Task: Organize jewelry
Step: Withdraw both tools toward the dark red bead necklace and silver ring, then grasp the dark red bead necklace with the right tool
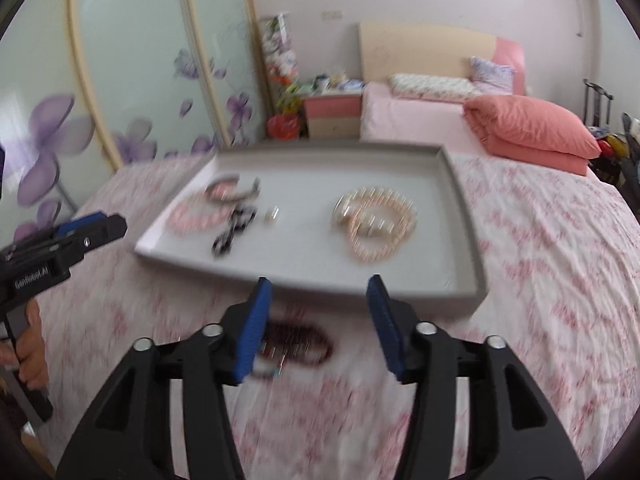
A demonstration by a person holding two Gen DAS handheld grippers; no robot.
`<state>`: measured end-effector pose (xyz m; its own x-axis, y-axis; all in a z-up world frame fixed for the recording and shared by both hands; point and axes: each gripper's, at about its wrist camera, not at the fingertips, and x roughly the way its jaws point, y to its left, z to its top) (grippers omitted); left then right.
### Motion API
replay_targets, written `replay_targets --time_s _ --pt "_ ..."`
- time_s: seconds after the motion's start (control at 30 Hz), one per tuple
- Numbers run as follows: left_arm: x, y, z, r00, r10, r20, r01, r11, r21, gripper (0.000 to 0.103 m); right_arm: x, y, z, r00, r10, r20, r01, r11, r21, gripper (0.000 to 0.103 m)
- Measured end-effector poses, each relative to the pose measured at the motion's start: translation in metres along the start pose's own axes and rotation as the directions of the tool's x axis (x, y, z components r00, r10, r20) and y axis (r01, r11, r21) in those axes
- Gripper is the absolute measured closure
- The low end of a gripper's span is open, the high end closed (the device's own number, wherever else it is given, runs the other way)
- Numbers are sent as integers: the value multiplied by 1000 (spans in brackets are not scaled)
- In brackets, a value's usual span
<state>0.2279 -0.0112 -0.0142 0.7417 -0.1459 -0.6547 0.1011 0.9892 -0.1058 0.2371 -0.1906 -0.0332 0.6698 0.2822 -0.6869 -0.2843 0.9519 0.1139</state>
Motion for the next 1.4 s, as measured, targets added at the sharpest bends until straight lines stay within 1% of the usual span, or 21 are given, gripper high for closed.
replay_targets --time_s 0.07,0.13,0.17,0.23,0.33,0.57,0.6,0.63,0.67,0.7,0.77,0.8,0.87,0.97,1.07,1.27,1.33,1.4 --pt "-2 4 -9 1000 4 -13 -4 1000 -7 37 3 8 -6 1000 4 -26 -5 999 -32 35" --pt "-3 8 -19 999 10 -31 -10 1000 -11 33 7 14 -10 999 -1 -44 -2 999 -54 30" --pt "-3 10 -22 999 14 -41 -14 1000 -12 31 9 16 -11 999 -4 -54 1 998 -61 27" --pt "-5 15 -29 999 21 -49 -22 1000 -16 28 16 20 -14 997 -9 -83 2 997 -77 24" --pt "-7 21 -34 998 25 -58 -27 999 -32 27 27 26 -15 993 -25 -114 14 995 -96 20" --pt "-11 32 -38 998 37 -60 -40 998 -52 27 42 28 -16 988 -53 -143 37 994 -107 19" --pt "-11 32 -39 998 36 -60 -40 998 -52 27 44 27 -16 988 -44 -151 29 995 -99 21" --pt "-11 32 -39 998 36 -60 -39 998 -52 27 43 26 -15 988 -42 -146 29 995 -94 26" --pt "-11 31 -40 998 35 -60 -38 998 -51 27 41 25 -14 989 -45 -138 32 995 -93 38" --pt "-11 30 -40 998 32 -61 -35 998 -49 27 41 24 -14 990 -43 -134 31 995 -94 43" --pt "-10 28 -40 997 29 -65 -32 999 -44 27 37 22 -15 991 -47 -127 36 996 -86 61" --pt "-9 26 -41 997 24 -68 -27 999 -41 27 36 21 -15 991 -49 -125 39 996 -83 67" --pt "-8 21 -42 997 18 -72 -20 999 -32 27 34 18 -17 991 -50 -123 42 997 -70 88" --pt "-5 12 -43 997 6 -82 -7 1000 -14 27 28 12 -21 991 -65 -120 60 997 -41 89" --pt "-2 2 -46 996 1 -92 -1 1000 8 20 23 4 -25 989 -86 -120 86 996 0 90" --pt "5 -24 -54 993 -20 -118 29 997 67 19 11 -21 -34 978 -176 -112 188 976 107 90" --pt "8 -33 -56 991 -22 -129 34 995 89 19 8 -29 -36 977 -184 -110 199 968 150 90" --pt "12 -44 -58 991 -14 -135 30 993 118 20 8 -32 -37 978 -177 -109 193 968 159 90"
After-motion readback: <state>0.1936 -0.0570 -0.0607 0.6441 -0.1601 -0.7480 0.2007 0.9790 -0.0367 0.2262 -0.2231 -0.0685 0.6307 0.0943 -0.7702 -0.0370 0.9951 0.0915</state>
